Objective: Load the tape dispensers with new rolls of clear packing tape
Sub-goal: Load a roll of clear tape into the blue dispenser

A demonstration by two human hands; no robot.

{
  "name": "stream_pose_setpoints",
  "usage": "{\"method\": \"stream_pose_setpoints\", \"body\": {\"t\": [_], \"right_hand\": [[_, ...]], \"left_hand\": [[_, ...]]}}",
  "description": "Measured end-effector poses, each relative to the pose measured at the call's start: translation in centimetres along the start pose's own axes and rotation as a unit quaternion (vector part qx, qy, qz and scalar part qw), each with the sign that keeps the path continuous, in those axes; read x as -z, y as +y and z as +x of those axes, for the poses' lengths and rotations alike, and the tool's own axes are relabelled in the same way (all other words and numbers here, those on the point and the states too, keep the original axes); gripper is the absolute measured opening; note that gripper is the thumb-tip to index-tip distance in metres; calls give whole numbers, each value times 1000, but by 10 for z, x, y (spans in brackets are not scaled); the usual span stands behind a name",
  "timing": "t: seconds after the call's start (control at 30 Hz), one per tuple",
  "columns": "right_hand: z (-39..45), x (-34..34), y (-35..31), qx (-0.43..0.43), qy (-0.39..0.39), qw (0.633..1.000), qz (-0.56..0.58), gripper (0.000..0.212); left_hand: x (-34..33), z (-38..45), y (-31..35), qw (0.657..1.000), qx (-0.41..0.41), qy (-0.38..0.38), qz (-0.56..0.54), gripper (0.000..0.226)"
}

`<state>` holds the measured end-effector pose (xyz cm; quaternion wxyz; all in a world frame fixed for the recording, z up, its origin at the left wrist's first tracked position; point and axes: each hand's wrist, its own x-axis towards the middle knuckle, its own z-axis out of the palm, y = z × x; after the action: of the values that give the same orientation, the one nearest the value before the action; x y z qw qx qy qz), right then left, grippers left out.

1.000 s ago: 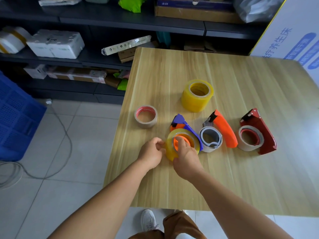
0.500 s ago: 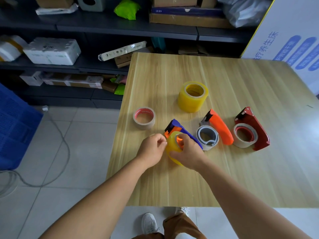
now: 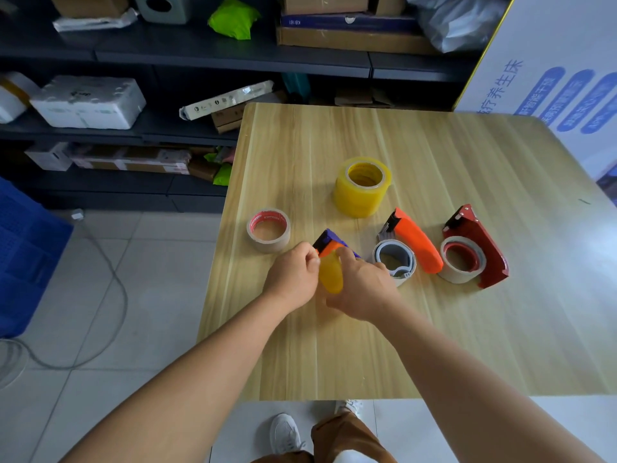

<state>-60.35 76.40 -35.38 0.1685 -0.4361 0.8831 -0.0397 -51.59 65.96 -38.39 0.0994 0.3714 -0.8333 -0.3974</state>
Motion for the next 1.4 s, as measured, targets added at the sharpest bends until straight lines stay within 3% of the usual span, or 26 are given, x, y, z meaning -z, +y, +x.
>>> {"method": "stream_pose_setpoints", "body": {"t": [0.23,0.5,0.6,0.73,0.87,1.07,1.23,1.4], "right_hand": [[7,2,11,-38,-39,990,127,58],[18,10,25,-36,-83,967,237,61],[18,13,28,-29,-98,969,223,64],[22,15,17,-11,-89,985,149,84],[29,17,5,9,-71,996,57,90],[27,7,2,16,-36,999,30,101],[22,4,3,47,-1,998,44,84],[19,4,5,48,-17,998,43,73]], "left_hand": [[13,25,0,997,64,16,29,15],[29,46,-6,993,107,-39,-21,16],[39,48,-6,996,90,-12,6,20],[40,48,2,997,61,-10,38,20],[38,49,10,997,59,25,53,17],[41,45,10,994,90,31,50,17],[44,41,6,992,108,39,42,17],[45,38,3,993,100,52,16,17]]}}
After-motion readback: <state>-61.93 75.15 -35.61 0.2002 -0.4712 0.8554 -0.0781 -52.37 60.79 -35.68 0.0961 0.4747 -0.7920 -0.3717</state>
